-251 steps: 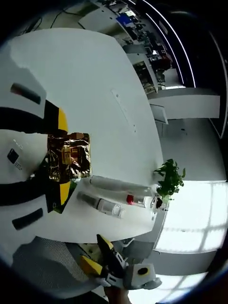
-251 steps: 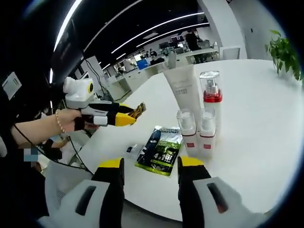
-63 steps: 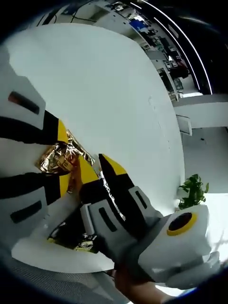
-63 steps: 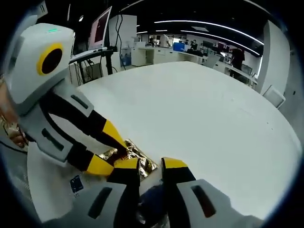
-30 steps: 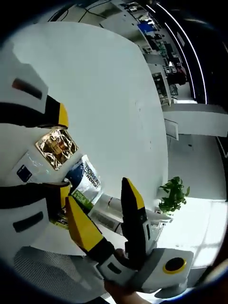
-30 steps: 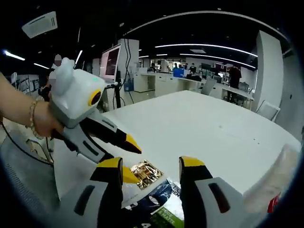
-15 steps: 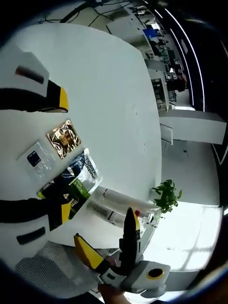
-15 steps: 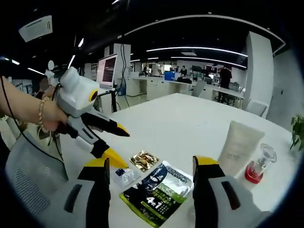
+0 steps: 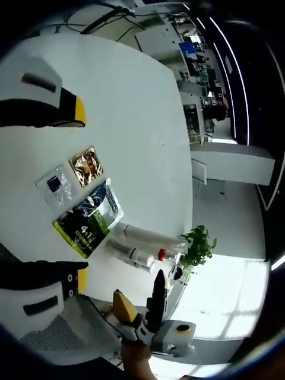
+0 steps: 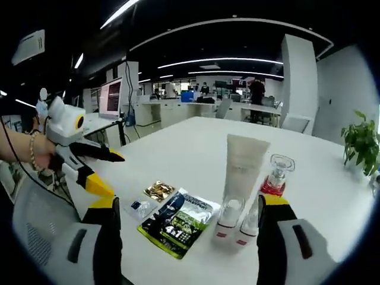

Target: Arrange the skincare products in the storage area until every visible bottle or jar stands upright without overlapping.

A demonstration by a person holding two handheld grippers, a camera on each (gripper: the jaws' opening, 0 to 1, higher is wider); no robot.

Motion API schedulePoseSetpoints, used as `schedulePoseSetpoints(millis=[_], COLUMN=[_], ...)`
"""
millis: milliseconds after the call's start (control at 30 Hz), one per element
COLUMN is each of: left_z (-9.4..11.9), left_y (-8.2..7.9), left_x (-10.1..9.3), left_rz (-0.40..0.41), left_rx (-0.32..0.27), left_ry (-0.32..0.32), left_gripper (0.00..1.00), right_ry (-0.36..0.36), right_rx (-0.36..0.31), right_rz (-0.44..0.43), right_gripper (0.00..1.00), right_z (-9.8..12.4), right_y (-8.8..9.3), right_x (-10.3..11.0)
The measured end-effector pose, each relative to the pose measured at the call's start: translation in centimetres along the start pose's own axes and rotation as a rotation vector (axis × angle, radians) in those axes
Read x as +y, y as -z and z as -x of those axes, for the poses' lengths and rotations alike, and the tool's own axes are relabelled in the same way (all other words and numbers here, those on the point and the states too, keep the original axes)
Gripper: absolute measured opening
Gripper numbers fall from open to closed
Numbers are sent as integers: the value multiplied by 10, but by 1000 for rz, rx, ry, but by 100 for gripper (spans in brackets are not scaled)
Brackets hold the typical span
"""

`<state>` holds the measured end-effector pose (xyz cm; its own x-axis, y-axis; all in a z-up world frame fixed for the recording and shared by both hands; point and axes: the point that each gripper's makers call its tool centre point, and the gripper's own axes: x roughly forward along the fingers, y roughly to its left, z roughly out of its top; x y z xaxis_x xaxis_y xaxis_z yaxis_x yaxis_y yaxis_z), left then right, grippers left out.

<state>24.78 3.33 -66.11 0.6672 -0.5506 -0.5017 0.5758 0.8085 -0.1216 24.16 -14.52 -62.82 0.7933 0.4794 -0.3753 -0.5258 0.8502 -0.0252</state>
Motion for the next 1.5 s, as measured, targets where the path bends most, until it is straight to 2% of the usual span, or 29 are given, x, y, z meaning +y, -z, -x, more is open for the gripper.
schedulePoseSetpoints(millis=[267, 467, 567, 700, 767, 900, 1067, 1500], left_z=[20, 36, 42, 44, 45, 46, 47, 47], left_y=[9, 15, 14, 23, 27, 34, 41, 39], left_x=[4, 10, 0, 3, 3, 9, 6, 7], left_rz=[25, 45, 43, 52, 46, 51, 52, 69], left_rx=[-14, -31, -39, -34, -27, -22, -12, -13], left_ry=[-45, -91, -92, -94, -104, -115, -120, -128], left_gripper=[96, 99, 99, 99, 99, 98, 97, 95], right_ry=[94, 127, 132, 131, 136, 138, 128, 134], right_rx=[4, 12, 24, 50, 35, 48, 56, 74], right_rz=[-70, -92, -91, -86, -86, -89, -78, -84], right_gripper=[100, 100, 100, 99, 99, 99, 99, 98], right_z=[27, 36, 38, 38, 37, 38, 36, 36], right_y=[8, 18, 23, 30, 28, 32, 33, 38], right_x=[-30, -42, -44, -43, -44, -44, -41, -43])
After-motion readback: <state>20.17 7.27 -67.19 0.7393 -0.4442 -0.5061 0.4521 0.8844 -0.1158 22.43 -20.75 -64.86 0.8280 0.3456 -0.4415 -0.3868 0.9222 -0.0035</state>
